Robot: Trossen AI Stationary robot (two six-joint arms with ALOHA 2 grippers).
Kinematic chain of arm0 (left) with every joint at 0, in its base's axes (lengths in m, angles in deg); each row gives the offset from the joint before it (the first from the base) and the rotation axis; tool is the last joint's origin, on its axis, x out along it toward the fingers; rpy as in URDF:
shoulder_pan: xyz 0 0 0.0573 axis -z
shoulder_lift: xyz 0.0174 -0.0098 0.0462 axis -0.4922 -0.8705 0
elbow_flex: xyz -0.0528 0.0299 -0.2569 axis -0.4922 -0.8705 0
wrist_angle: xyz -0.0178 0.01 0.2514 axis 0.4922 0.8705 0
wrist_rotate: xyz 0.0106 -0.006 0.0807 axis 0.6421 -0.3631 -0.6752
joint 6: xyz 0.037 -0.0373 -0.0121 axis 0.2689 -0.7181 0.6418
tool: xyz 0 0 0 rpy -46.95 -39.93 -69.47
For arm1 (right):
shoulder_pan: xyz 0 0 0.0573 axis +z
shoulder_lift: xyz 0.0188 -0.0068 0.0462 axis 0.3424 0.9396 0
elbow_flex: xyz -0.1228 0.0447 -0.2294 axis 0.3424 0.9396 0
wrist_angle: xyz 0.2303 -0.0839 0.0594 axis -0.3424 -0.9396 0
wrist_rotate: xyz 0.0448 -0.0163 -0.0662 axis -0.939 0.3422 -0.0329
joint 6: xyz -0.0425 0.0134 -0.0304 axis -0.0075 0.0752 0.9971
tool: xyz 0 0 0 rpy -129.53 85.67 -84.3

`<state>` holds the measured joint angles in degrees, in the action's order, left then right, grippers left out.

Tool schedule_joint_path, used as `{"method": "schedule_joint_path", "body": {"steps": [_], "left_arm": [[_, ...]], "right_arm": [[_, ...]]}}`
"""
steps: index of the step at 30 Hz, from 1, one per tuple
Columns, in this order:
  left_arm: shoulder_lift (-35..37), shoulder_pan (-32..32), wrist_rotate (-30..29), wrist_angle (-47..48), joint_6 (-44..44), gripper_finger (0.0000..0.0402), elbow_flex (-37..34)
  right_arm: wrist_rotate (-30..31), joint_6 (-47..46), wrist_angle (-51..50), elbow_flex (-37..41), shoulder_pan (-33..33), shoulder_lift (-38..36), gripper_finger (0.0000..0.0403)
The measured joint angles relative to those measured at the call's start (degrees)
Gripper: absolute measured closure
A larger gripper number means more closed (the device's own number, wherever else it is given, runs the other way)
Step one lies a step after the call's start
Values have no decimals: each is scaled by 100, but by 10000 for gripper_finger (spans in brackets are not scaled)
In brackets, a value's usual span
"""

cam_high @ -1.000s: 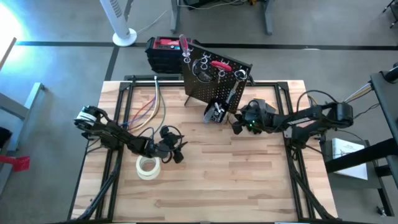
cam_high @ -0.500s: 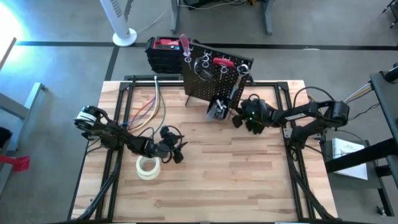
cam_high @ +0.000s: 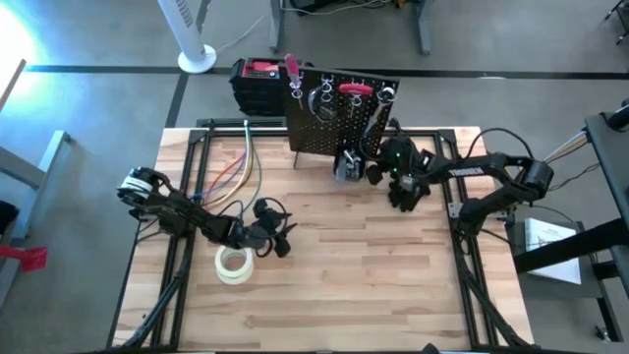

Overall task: Hang tools onto peg board
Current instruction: Put the socket into the black bin on the peg board, then return to Home Position

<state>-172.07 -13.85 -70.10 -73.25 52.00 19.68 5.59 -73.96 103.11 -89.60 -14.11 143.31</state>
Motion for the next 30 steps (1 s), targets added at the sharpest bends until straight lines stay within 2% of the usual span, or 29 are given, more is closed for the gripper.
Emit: {"method": "schedule_joint_path", "body": {"steps": [9, 22, 26, 30], "left_arm": [[0, 0, 2, 3, 7, 248, 0], [0, -9, -70, 47, 22, 248, 2], [-13, -9, -83, 144, 24, 248, 2], [-17, -9, -91, 178, 23, 248, 2]], "right_arm": [[-221, 334, -175, -287, -299, 81, 403], [-860, 485, -113, -715, -610, 772, 403], [-898, 434, -338, -663, -529, 624, 403], [-901, 416, -751, -582, -422, 132, 403]]}}
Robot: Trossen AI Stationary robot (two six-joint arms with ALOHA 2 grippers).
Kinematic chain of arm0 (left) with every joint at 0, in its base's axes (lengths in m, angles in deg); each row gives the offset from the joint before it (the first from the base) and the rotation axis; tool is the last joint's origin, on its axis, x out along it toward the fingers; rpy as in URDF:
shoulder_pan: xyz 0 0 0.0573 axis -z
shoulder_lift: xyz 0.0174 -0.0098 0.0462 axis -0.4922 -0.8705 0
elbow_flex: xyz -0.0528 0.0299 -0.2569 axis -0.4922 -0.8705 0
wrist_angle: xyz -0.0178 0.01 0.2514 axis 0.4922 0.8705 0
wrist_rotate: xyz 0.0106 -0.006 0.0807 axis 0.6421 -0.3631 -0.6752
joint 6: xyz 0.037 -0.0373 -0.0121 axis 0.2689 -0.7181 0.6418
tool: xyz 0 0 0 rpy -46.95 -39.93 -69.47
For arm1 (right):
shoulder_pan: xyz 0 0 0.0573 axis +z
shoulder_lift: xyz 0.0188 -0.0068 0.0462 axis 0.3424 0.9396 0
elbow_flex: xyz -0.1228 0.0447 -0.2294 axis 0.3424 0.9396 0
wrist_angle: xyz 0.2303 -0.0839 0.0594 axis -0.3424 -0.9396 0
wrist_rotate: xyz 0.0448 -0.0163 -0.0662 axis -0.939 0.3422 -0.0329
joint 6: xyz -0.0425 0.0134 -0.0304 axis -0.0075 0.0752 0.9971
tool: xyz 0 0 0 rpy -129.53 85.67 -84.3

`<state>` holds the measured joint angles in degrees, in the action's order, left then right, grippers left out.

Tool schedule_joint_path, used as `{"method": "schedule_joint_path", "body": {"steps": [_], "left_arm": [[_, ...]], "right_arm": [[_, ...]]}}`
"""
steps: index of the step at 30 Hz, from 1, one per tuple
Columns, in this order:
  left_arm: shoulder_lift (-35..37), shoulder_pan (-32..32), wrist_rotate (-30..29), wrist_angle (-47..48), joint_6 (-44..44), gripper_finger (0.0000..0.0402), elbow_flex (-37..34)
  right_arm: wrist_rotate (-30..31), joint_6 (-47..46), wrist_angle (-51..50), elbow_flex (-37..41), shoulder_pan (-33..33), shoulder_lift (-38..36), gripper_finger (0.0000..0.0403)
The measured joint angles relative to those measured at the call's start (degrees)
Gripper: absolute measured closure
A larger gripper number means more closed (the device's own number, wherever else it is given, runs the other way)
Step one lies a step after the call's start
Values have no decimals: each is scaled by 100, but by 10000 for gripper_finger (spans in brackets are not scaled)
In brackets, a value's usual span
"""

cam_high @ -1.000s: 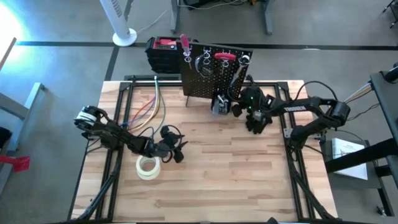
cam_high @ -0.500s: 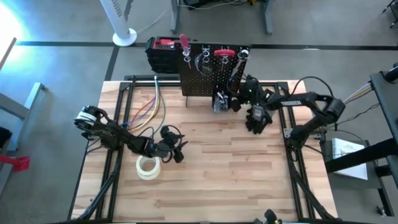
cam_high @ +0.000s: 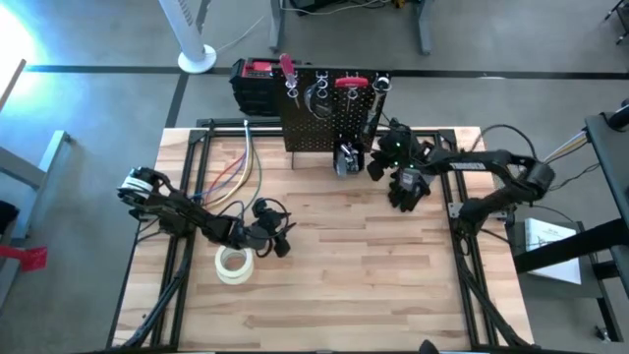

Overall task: Hang tools onto peg board
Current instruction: Return to Home Position

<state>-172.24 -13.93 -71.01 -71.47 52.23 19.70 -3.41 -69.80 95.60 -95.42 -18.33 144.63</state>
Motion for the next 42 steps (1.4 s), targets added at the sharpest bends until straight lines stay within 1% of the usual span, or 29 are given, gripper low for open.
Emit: {"method": "schedule_joint_path", "body": {"steps": [3, 6, 11, 13, 15, 17, 19, 22, 23, 25, 28, 30, 33, 36, 38, 42], "left_arm": [[-2, 0, -1, 16, 1, 248, 0], [-2, 0, -2, 13, -2, 248, 1], [-2, -21, -1, -40, -80, 248, 135], [-2, -43, 0, -71, -145, 248, 278], [-2, -44, 19, -86, 17, 248, 465], [1, -43, 202, -87, 394, 248, 695], [47, -39, 395, -82, 582, 248, 931], [282, -47, 883, -26, 1052, 248, 1281], [407, -51, 1016, 73, 1239, 248, 1384], [707, -63, 1074, 458, 1468, 248, 1565], [1271, -132, 1061, 1108, 1546, 248, 1685], [1667, -146, 1038, 1225, 1538, 248, 1606], [2316, -114, 1042, 1196, 1611, 248, 1261], [3078, -75, 1003, 792, 1537, 248, 636], [3625, -64, 988, 438, 1517, 248, 169], [4685, -59, 989, 301, 1367, 248, -666]], "right_arm": [[-2, -115, -342, 125, 110, -524, 403], [-26, -256, -674, 278, 276, -1198, 403], [-48, -578, -1090, 526, 746, -2384, 403], [-63, -620, -1110, 620, 1075, -2865, 403], [-75, -714, -1121, 679, 1488, -3295, 403], [-93, -842, -1122, 694, 1932, -3694, 403], [-52, -944, -1085, 694, 2390, -4031, 403], [138, -1116, -925, 694, 3048, -4379, 403], [268, -1163, -857, 694, 3262, -4451, 403], [604, -1201, -619, 706, 3745, -4505, 403], [1340, -1057, 200, 842, 4695, -4325, 403], [2025, -746, 765, 906, 5326, -4109, 403], [2743, -253, 1266, 901, 6043, -3838, 403], [3175, 349, 1221, 916, 6373, -3809, 403], [3471, 521, 1185, 1003, 6406, -3956, 403], [3484, 774, 1061, 1149, 6347, -4619, 403]]}}
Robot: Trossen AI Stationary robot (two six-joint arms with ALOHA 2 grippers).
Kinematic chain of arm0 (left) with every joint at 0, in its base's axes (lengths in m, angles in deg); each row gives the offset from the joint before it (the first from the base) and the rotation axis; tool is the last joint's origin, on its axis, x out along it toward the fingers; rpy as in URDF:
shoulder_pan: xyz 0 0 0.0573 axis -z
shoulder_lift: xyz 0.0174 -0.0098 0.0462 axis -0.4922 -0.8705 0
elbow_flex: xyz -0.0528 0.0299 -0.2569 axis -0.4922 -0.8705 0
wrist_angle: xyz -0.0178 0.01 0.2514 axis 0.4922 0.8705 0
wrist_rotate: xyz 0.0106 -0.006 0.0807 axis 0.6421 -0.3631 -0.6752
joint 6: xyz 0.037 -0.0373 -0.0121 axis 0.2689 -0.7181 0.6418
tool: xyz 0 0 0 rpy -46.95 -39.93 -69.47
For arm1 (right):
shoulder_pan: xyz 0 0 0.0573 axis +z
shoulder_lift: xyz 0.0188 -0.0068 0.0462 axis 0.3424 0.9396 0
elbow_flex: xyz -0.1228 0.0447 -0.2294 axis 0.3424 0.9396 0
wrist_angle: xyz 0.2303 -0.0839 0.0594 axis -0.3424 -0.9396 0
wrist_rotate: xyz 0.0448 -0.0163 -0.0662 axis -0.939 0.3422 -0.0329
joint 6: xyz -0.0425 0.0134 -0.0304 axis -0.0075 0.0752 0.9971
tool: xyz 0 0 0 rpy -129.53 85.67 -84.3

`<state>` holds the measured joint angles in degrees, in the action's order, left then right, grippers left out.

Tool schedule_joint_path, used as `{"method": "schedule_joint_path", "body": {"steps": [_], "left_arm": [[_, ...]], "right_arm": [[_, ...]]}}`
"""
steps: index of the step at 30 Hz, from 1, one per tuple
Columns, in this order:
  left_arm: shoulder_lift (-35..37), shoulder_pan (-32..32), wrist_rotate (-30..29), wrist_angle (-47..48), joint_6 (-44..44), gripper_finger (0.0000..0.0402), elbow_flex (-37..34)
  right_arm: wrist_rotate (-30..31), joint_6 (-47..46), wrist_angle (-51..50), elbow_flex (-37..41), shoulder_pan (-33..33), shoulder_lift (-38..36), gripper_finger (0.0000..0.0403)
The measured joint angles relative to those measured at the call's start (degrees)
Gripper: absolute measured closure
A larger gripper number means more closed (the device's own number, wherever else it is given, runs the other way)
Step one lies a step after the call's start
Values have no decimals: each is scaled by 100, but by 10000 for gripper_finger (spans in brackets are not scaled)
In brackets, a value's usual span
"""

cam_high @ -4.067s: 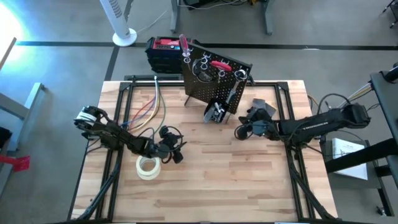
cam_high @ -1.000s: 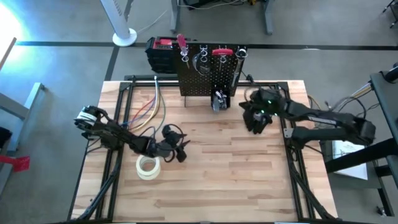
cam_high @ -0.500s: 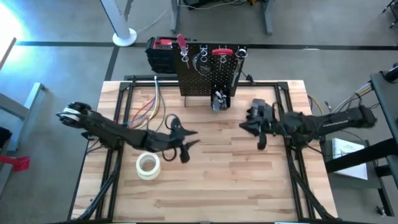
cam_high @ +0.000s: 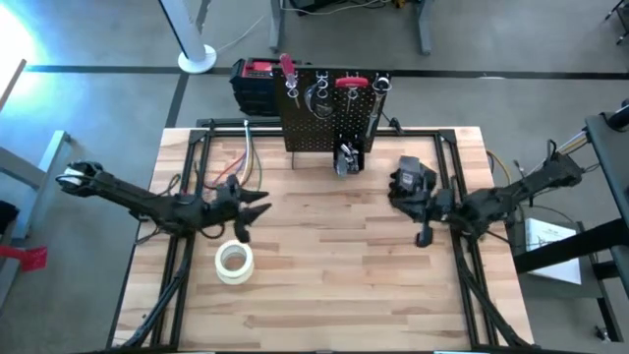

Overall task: Hang tools onto peg board
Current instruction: Return to Home Position

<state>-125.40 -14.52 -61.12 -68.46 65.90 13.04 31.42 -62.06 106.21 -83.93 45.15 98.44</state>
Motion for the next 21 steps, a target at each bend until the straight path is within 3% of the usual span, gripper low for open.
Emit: {"method": "schedule_joint_path", "body": {"steps": [6, 11, 17, 19, 21], "left_arm": [[721, 0, 41, -405, -180, 249, -785], [793, 0, 78, -609, 216, 255, -1028], [799, 0, 124, -1238, 528, 338, -1212], [811, -2, 191, -1234, 648, 379, -1219], [819, -7, 265, -1239, 682, 394, -1220]], "right_arm": [[-804, 156, -557, 137, -2, -1299, 403], [-832, 126, -577, 639, -2, -2150, 403], [-1083, 42, 404, 1679, -2, -2940, 403], [-1079, 19, 514, 1880, -21, -3046, 403], [-1020, -48, 499, 2015, -79, -3105, 403]]}}
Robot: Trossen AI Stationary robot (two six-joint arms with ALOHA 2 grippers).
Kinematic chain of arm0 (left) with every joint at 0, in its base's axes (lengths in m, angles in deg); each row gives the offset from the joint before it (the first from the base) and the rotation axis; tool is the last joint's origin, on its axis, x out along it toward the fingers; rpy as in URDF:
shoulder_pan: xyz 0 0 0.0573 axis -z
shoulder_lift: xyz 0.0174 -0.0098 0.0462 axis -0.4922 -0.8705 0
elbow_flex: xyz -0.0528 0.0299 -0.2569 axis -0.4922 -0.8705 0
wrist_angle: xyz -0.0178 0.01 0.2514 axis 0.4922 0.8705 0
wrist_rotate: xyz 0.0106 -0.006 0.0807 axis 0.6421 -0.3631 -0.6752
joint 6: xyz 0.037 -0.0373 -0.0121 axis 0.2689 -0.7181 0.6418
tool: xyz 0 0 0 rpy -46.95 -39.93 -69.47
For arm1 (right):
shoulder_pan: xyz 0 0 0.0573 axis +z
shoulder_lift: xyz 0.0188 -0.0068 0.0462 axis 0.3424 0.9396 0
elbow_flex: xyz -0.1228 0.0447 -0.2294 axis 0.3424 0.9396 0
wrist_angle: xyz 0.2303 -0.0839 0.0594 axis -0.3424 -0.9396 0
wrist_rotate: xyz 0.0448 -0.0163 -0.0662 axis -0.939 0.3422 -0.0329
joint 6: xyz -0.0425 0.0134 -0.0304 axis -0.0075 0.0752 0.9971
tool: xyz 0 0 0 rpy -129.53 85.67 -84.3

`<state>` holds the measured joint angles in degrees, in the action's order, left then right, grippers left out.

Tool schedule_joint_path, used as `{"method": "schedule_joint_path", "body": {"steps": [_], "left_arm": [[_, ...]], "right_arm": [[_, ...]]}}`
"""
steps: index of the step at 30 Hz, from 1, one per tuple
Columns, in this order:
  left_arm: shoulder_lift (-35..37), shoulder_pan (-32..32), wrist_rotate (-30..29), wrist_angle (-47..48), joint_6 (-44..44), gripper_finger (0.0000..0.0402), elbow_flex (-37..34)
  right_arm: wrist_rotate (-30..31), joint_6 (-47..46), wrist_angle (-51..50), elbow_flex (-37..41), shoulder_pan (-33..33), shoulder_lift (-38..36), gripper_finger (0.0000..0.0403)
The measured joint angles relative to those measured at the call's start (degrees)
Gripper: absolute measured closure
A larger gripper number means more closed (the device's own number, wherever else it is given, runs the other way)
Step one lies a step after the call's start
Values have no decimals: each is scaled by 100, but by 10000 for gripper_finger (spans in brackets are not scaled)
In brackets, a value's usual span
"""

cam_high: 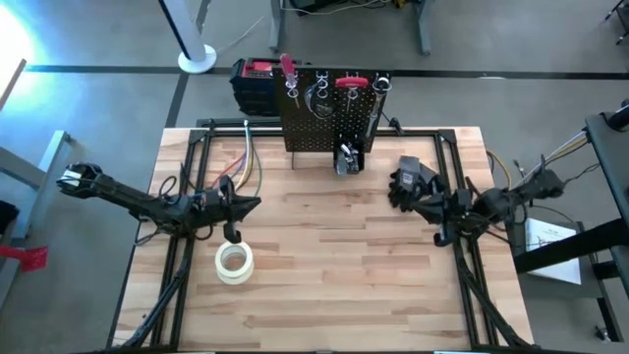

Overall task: Hang tools onto peg board
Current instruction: Return to Home Position

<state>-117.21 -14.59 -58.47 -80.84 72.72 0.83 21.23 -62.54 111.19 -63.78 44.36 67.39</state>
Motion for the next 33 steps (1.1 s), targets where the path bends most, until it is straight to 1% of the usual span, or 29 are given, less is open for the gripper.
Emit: {"method": "schedule_joint_path", "body": {"steps": [2, 8, 13, 18, 22, 25, 28, 31, 33], "left_arm": [[13, 0, 2, 19, -29, 391, 0], [15, 0, 0, 213, -252, 400, 0], [14, 0, 2, 405, -420, 401, -83], [123, 0, 0, 301, -637, 401, -380], [313, 7, -11, 592, -762, 401, -439], [431, 7, 46, 600, -638, 401, -439], [509, 7, 120, 710, -586, 401, -439], [496, 7, 120, 916, -613, 401, -442], [450, 15, 131, 880, -614, 401, -442]], "right_arm": [[32, -70, 21, 82, -90, -3, 403], [32, -290, -56, 113, -413, 138, 403], [-133, -478, -70, 113, -680, 485, 403], [-182, -725, -68, 113, -909, 895, 403], [-445, -973, -37, 113, -1083, 1154, 403], [-577, -1153, -26, 113, -1112, 1334, 403], [-581, -1261, -26, 114, -1117, 1467, 403], [-578, -1285, -18, 115, -1117, 1578, 403], [-578, -1294, -21, 117, -1117, 1610, 403]]}}
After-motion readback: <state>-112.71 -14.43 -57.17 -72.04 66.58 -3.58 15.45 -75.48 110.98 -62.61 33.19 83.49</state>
